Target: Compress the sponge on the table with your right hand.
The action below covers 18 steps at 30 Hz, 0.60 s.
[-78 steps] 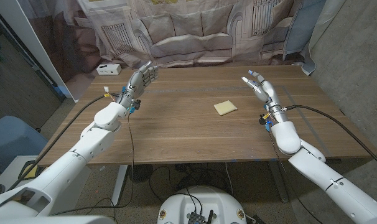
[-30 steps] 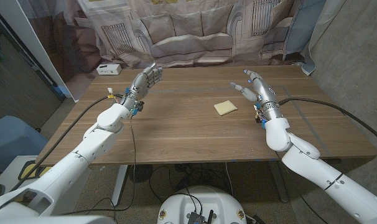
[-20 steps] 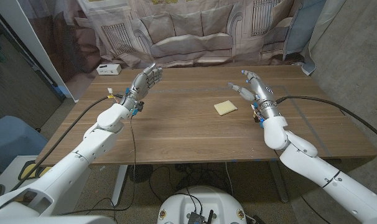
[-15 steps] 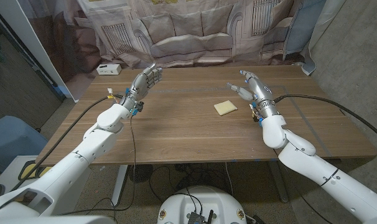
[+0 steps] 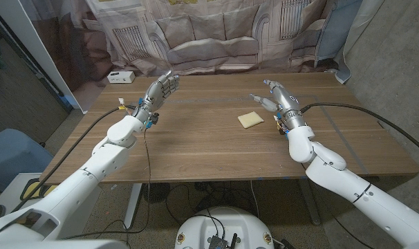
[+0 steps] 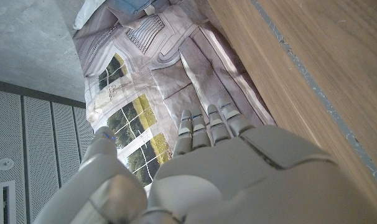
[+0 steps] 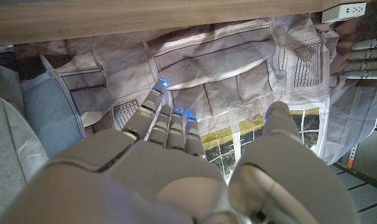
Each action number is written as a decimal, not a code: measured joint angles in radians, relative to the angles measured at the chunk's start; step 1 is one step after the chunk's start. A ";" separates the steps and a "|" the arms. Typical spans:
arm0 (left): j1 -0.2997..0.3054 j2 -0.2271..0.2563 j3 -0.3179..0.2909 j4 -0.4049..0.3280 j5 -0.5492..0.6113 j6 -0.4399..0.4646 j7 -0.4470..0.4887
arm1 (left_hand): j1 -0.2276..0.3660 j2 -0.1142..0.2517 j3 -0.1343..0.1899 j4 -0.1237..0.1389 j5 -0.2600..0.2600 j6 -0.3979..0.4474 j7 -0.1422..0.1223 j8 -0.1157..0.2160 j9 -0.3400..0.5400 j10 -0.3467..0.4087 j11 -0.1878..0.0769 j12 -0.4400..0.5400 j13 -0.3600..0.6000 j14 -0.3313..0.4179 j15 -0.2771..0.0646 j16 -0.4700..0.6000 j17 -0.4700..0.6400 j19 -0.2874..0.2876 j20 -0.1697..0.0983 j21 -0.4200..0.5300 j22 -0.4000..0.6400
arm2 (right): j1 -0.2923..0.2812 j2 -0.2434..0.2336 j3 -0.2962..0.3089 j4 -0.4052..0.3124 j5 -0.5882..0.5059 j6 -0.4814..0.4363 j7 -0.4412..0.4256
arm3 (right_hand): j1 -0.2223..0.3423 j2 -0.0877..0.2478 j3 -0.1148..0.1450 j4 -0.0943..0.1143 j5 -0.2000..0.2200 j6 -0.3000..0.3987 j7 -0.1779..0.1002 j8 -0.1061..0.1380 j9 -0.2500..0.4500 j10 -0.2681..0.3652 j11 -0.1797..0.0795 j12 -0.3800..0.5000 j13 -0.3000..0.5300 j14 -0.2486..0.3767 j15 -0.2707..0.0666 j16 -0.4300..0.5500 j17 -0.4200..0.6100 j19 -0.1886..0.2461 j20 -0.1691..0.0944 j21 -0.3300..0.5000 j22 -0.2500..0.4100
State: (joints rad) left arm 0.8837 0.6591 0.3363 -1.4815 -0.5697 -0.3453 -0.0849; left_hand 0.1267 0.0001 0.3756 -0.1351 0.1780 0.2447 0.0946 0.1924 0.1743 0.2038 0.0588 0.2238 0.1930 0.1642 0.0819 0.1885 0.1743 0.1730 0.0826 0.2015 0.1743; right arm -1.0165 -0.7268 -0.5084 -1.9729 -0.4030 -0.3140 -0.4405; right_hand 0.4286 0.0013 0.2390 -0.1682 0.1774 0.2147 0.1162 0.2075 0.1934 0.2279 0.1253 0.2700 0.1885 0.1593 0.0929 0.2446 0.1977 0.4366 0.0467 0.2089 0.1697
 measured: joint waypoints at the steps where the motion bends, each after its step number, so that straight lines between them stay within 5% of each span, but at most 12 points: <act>1: -0.001 0.000 0.000 0.001 0.000 0.000 0.000 | 0.000 0.000 0.000 0.000 0.000 0.000 0.000 0.000 0.000 0.000 0.000 0.000 0.000 0.000 0.000 0.000 0.000 0.000 0.000 0.000 0.000 | 0.004 0.001 -0.004 0.001 -0.002 -0.004 0.002 | 0.004 -0.004 0.000 0.000 0.000 0.000 0.000 0.000 0.000 0.007 -0.004 0.000 0.000 0.000 0.000 0.000 0.000 0.003 -0.003 0.000 0.000; 18: -0.008 0.000 -0.001 0.014 0.001 -0.003 -0.006 | 0.000 0.000 0.000 0.000 0.000 0.011 0.000 0.000 0.000 0.003 0.003 -0.006 0.000 0.000 0.000 0.000 0.000 0.000 0.000 0.000 0.000 | 0.061 0.007 -0.078 0.003 -0.080 -0.114 0.044 | 0.008 -0.008 -0.009 0.008 0.000 0.016 -0.009 0.004 0.000 0.037 -0.006 0.000 0.000 0.006 -0.006 0.000 0.005 0.010 0.000 0.000 0.000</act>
State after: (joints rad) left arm 0.8760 0.6589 0.3357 -1.4672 -0.5691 -0.3487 -0.0906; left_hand 0.1267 0.0001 0.3756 -0.1351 0.1780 0.2557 0.0946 0.1924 0.1743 0.2065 0.0615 0.2180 0.1929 0.1642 0.0819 0.1885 0.1743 0.1730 0.0826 0.2015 0.1743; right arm -0.9555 -0.7196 -0.5860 -1.9697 -0.4826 -0.4283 -0.3970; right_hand 0.4362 -0.0064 0.2305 -0.1597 0.1774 0.2307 0.1072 0.2114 0.1932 0.2646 0.1198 0.2700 0.1884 0.1649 0.0871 0.2446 0.2026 0.4470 0.0466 0.2089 0.1697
